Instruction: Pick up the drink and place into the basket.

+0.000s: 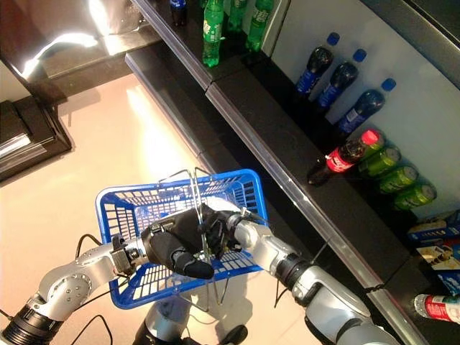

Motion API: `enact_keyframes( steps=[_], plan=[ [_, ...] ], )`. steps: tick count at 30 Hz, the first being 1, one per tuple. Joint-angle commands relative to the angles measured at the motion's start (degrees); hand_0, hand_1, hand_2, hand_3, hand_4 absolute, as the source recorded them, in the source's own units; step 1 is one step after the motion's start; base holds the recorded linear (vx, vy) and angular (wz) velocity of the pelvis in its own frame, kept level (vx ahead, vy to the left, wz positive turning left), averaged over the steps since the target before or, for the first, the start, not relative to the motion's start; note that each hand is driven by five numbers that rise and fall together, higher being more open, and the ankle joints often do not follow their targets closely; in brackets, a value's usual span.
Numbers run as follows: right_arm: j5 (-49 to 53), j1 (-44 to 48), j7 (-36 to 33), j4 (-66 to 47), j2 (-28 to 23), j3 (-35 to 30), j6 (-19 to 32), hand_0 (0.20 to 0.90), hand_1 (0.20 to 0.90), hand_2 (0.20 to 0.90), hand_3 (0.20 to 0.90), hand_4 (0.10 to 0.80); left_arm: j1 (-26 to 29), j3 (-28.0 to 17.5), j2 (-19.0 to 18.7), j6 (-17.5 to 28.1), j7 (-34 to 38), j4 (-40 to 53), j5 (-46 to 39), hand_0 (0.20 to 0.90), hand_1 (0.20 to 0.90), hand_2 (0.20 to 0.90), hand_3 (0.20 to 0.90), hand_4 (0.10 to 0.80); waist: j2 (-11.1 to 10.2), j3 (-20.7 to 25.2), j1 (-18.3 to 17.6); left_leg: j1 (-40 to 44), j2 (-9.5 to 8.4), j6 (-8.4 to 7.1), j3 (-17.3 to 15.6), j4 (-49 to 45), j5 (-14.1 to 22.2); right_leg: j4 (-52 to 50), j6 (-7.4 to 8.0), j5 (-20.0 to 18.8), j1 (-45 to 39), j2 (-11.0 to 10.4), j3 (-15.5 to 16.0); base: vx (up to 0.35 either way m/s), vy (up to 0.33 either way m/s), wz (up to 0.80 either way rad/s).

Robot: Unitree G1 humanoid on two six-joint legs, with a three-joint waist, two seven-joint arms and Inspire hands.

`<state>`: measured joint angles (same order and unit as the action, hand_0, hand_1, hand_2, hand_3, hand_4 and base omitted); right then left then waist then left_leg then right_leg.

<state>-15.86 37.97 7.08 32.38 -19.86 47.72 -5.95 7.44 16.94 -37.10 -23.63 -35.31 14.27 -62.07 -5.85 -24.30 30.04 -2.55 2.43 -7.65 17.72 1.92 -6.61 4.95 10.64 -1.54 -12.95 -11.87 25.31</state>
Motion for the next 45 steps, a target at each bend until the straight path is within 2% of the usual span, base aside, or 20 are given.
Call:
enact_keyframes(
  steps=[1,12,32,36,45],
  plan=[
    [-0.3,2.9,-0.7,2.7,4.7,5.2,1.7,0.900,0.900,0.900,0.900,0.800,8.0,3.6,11.7,8.6,-14.4,19.8,-11.4,0.300,0.300,0.300,0.200,0.100,-0.6,20.5,-0.4,3.0,0.24,1.48,0.4,3.1,1.7,-0.2,-1.22,-0.8,-1.1,0.8,2.5,0.000,0.000,0.00],
    [-0.3,1.7,-1.9,4.2,5.7,3.9,1.2,0.900,0.900,0.900,0.900,0.800,7.8,3.4,12.2,8.0,-14.2,20.2,-11.4,0.300,0.300,0.300,0.200,0.100,-0.8,20.6,-0.6,2.9,0.09,1.59,0.2,3.1,1.7,0.0,-1.25,-1.0,-0.7,1.0,2.1,0.000,-0.001,0.00],
    [1.7,1.9,-4.8,-0.6,3.6,1.6,0.4,0.900,0.900,0.900,0.900,0.800,7.7,2.9,12.9,9.5,-11.4,19.4,-10.2,0.300,0.300,0.300,0.200,0.100,-0.8,20.4,-2.1,3.0,0.52,1.56,-1.8,3.1,1.9,0.1,-1.33,-1.3,0.2,1.2,0.7,0.000,0.000,0.00],
    [3.2,0.8,-6.1,-4.4,1.9,-0.1,-0.7,0.900,0.900,0.900,0.900,0.800,6.5,1.3,13.2,11.4,-6.7,18.5,-9.7,0.300,0.300,0.300,0.200,0.100,-0.7,20.4,-3.1,2.7,0.39,1.72,-2.2,3.1,1.7,0.1,-1.20,-1.4,0.5,1.0,0.6,-0.009,0.020,-0.04],
    [7.5,-4.5,-9.5,-14.1,-3.2,-7.6,2.4,0.900,0.900,0.900,0.900,0.800,2.2,-5.6,12.9,15.8,2.0,14.2,-8.2,0.300,0.300,0.300,0.200,0.100,-0.2,20.1,-5.1,2.9,0.73,2.03,-4.4,3.1,1.7,0.1,-1.02,-1.4,0.9,1.1,-0.9,-0.017,0.017,-0.12]
  ],
)
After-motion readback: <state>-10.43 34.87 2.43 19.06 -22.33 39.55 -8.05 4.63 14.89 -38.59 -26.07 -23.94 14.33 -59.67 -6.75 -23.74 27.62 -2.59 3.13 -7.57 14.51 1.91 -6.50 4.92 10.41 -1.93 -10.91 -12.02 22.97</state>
